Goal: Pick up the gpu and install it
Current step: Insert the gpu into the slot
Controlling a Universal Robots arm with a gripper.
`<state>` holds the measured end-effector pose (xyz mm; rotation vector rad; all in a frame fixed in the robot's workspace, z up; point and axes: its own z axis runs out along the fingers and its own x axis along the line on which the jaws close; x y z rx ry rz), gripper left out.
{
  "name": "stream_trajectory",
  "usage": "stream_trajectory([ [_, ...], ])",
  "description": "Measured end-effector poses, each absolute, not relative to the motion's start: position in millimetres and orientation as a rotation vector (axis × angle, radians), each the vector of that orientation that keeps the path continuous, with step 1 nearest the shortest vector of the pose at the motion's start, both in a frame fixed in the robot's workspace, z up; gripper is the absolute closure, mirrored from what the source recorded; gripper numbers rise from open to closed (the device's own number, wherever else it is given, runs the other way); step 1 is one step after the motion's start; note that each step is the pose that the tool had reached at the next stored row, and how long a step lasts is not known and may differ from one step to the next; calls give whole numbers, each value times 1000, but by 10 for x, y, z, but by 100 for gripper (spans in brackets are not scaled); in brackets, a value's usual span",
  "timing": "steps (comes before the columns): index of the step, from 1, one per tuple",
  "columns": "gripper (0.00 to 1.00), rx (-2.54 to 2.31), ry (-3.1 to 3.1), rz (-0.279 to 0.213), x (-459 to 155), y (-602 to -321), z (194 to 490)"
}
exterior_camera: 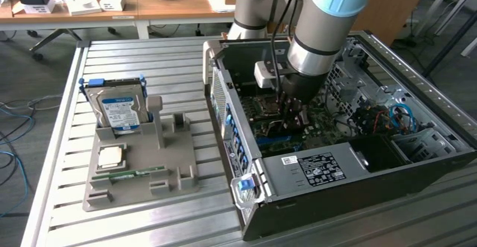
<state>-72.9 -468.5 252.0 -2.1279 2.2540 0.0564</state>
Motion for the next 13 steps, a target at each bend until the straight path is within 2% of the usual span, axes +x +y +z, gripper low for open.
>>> stream_trajectory([
  [13, 74, -2114, 2268, 54, -731, -4683, 2519],
])
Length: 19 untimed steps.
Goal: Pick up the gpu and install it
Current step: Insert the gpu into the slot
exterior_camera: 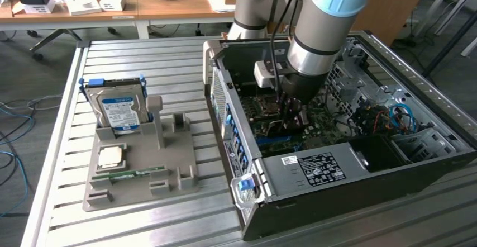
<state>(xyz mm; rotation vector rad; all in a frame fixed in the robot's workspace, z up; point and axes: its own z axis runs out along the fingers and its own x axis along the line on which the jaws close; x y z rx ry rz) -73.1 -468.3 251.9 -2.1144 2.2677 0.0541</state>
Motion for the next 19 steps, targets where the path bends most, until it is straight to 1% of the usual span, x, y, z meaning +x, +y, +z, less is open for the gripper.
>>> stream_trajectory([
  [5, 74, -2107, 2282, 45, -731, -4684, 2519],
  [19, 74, -2102, 2288, 44, -733, -4667, 2519],
])
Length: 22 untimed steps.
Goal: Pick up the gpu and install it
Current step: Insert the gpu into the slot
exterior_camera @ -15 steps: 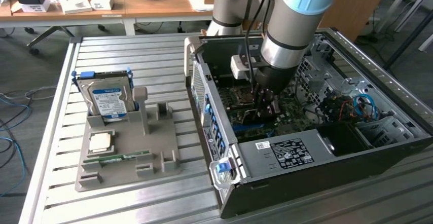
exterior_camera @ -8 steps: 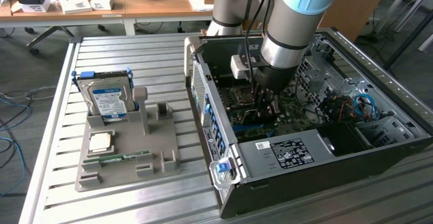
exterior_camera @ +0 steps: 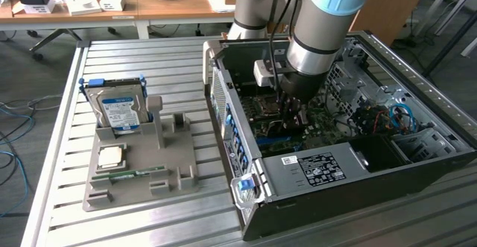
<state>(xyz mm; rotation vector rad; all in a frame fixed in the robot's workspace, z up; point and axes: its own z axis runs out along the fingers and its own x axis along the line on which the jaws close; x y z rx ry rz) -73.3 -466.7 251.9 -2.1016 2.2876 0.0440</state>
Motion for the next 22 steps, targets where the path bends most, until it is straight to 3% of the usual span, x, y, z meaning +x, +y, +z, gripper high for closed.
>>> stream_trajectory([
  [22, 74, -2106, 2293, 33, -731, -4666, 2518],
])
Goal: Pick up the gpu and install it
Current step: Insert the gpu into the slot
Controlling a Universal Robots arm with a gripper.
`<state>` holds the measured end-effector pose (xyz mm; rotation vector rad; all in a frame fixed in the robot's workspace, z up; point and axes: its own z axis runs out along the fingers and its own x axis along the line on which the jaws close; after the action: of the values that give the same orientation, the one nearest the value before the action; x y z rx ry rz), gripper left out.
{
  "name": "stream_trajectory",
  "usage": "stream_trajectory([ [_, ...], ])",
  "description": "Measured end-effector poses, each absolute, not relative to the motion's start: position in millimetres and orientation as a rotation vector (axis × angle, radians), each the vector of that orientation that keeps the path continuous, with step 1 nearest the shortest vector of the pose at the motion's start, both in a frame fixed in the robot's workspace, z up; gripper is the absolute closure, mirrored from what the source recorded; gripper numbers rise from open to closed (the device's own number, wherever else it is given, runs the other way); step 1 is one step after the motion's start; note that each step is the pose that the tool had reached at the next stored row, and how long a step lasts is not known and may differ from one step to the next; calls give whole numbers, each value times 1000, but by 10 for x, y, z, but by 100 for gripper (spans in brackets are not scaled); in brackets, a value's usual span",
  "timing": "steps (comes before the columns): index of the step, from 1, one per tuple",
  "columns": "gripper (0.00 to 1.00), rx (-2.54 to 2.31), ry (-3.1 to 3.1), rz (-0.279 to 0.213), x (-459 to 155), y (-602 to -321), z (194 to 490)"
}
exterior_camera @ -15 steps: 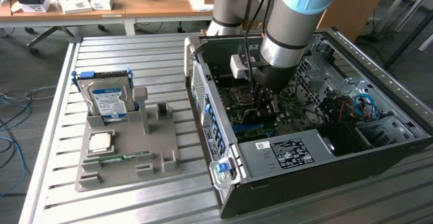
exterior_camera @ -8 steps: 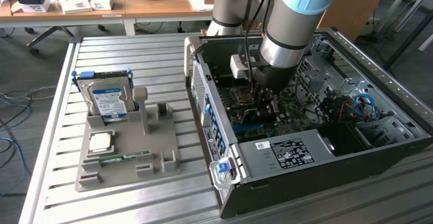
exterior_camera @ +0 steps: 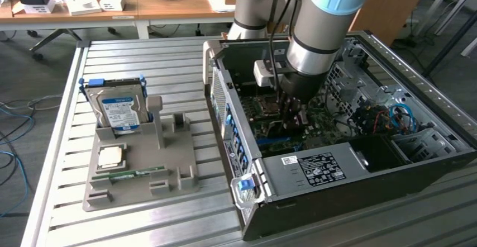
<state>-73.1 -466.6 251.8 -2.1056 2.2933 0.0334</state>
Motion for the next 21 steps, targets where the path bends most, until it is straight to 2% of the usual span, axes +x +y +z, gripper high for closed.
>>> stream_trajectory([
  [21, 74, -2110, 2300, 22, -727, -4665, 2536],
])
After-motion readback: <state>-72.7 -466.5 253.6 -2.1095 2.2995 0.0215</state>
